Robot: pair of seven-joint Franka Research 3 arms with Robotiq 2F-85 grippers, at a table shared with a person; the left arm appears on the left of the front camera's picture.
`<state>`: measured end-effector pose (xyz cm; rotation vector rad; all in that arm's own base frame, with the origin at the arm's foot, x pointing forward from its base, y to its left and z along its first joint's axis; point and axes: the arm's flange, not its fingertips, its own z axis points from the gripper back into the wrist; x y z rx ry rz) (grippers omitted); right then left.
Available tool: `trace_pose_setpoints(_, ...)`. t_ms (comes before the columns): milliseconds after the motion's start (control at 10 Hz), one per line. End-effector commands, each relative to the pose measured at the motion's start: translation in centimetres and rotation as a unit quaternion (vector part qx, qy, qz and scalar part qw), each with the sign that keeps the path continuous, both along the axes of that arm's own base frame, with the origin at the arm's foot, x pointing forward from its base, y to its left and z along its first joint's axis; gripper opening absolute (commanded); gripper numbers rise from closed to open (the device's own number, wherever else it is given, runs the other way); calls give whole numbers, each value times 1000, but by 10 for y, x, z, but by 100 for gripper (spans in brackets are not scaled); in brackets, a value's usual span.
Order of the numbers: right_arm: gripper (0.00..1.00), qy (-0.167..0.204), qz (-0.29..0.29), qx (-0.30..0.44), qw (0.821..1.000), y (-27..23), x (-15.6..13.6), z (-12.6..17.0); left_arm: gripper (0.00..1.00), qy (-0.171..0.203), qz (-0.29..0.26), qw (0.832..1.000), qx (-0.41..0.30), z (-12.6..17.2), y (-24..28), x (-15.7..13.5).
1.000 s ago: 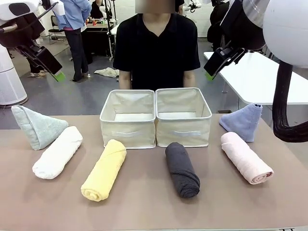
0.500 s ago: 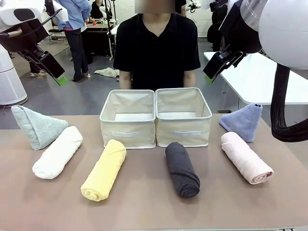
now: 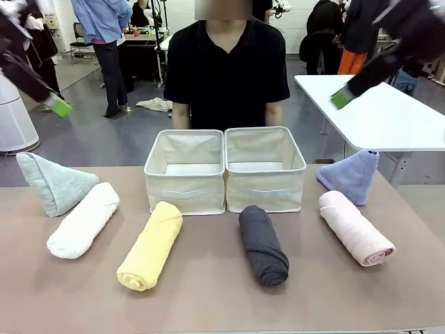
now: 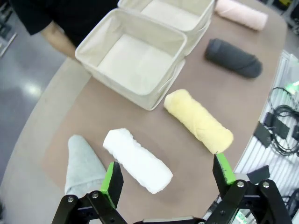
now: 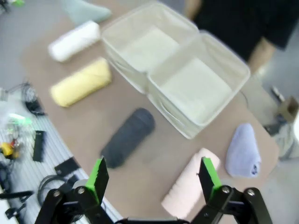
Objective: Sort the towels based on their folding style.
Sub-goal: Pick up one triangle-folded towel and place it in the left Fabric basket.
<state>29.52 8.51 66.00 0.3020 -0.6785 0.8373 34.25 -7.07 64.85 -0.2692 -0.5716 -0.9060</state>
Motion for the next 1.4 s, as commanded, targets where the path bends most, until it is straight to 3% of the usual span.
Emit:
trace_pose_setpoints(0,100,16,56,104,993,-59,-20,10,100,7,-46,995,-85,16,54,-10)
trace_pose_setpoints(200,100,27,63,179,981,-106,-12,-1,100,-11,-51,987,-155,12,98,-12)
trace_pose_setpoints(500,100,11,61,241,969,-142,1,-15,100,-26,14,978,-205,-4,136,-8)
trace_pose_setpoints(700,100,12,57,254,965,-163,2,-19,100,-20,14,975,-221,-12,159,-12)
trace_pose_setpoints(900,100,10,51,261,964,-181,1,-27,100,12,-1,976,-217,-24,182,-9)
trace_pose_setpoints(1300,100,17,0,223,975,-191,-1,-39,100,31,18,977,-211,-36,200,-11)
